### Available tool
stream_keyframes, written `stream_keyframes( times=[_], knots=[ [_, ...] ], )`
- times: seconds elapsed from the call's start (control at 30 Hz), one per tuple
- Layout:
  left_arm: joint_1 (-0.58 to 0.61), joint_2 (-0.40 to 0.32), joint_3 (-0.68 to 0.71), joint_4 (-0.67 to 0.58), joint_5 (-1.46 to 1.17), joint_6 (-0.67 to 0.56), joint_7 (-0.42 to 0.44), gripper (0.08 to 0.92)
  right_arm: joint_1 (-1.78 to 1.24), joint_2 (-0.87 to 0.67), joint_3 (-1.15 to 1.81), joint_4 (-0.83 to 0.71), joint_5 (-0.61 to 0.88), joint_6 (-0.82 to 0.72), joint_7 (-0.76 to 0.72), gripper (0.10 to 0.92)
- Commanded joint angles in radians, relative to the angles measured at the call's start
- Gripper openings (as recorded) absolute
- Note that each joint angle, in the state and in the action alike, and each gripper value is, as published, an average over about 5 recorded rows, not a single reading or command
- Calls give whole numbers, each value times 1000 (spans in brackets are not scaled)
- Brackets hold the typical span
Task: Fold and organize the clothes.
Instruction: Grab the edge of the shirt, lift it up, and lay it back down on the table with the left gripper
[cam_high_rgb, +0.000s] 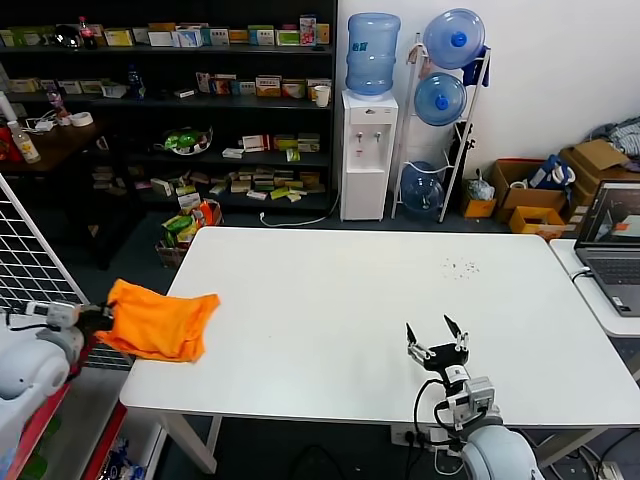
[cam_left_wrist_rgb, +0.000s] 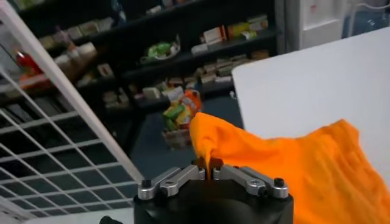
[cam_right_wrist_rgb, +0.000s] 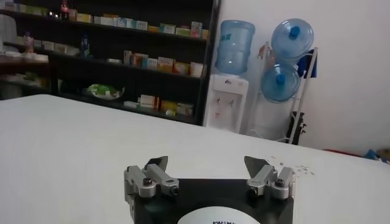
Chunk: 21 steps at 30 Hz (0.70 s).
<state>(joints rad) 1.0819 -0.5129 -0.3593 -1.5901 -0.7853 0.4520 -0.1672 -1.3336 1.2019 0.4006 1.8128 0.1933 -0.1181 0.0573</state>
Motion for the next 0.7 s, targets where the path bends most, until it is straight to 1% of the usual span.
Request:
stream_keyframes(
  times=[0.03, 0.2, 0.3, 0.4, 0.57, 0.7],
  knots=[
    [-42, 171, -46, 10, 12, 3, -19, 122, 27, 2, -22, -10, -3, 1, 1, 823],
    [-42, 208, -55, 4, 5, -3, -8, 122, 21, 6, -22, -15, -10, 5, 0, 823],
    [-39, 190, -46, -26, -10, 0, -19, 122, 16, 14, -21, -15, -15, 6, 0, 823],
    [-33, 123, -19, -80, -14, 8, -48, 122, 7, 23, -21, -12, -25, 7, 1, 823],
    [-7, -28, 36, -148, 14, 3, -89, 122, -19, 28, -9, 0, -41, 6, 2, 823],
    [24, -104, 84, -186, 73, -23, -100, 122, -39, 29, 7, 15, -47, 4, 3, 823]
  ],
)
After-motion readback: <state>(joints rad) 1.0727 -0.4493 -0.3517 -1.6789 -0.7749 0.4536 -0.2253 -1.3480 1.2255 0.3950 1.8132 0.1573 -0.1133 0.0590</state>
